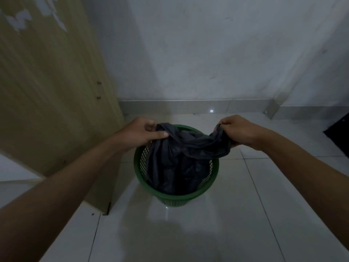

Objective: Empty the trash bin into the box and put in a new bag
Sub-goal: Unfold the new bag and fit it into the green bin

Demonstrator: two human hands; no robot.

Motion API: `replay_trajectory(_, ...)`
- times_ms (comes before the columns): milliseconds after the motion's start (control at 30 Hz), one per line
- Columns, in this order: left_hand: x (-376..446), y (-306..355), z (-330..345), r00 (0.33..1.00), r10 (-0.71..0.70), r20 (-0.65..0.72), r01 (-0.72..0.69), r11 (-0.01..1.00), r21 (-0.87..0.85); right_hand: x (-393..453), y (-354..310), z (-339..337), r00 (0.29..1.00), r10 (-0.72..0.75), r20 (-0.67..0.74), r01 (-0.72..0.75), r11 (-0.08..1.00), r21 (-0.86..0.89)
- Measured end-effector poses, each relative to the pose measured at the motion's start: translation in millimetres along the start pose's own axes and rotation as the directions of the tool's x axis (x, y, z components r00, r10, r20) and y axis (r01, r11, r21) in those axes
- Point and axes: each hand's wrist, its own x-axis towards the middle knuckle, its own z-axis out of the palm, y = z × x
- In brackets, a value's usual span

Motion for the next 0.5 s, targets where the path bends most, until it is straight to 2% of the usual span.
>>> replay_trajectory(67,-5.1,-2.8,-11.0,0.989,-0.123,0.076,0.133,0.981,-0.140,5.5,9.7,-4.0,0.997,0.030,-0.076,-0.030,1.000,0.005)
replay_trajectory(167,-12.2,-7.7,-17.6,0.975,-0.221,-0.009,0.206,0.922,-0.328,12.4,24.4,-10.4,0.976,0.064,-0.210,-0.078,0.995,-0.059)
replay_trajectory(200,-13.2,-9.4,-18.3,0.963,-0.266,-0.040,0.231,0.896,-0.379,15.1,28.8,-11.8,0.971,0.079,-0.227,-0.105,0.989,-0.102)
replay_trajectory(267,-11.1,-12.6,-18.5,0.929,-0.363,-0.074,0.304,0.861,-0.408,17.0,32.3,-11.5,0.977,0.124,-0.173,-0.162,0.962,-0.222)
replay_trajectory(300,-8.7,-13.7,-18.6,0.911,-0.404,-0.086,0.344,0.856,-0.387,16.9,31.1,-10.2,0.985,0.128,-0.114,-0.156,0.946,-0.283)
replay_trajectory(367,-1.4,-13.1,-18.7,0.893,-0.409,-0.185,0.350,0.892,-0.285,19.8,22.6,-8.2,1.000,0.021,-0.001,-0.020,0.952,-0.305)
replay_trajectory(467,11.5,-13.8,-15.2,0.912,-0.229,-0.342,0.238,0.971,-0.016,22.1,-2.5,1.9,0.982,-0.174,0.074,0.184,0.969,-0.164)
replay_trajectory(500,12.9,-12.9,-11.9,0.910,-0.193,-0.367,0.212,0.977,0.012,25.5,-8.1,6.8,0.974,-0.216,0.067,0.225,0.957,-0.185)
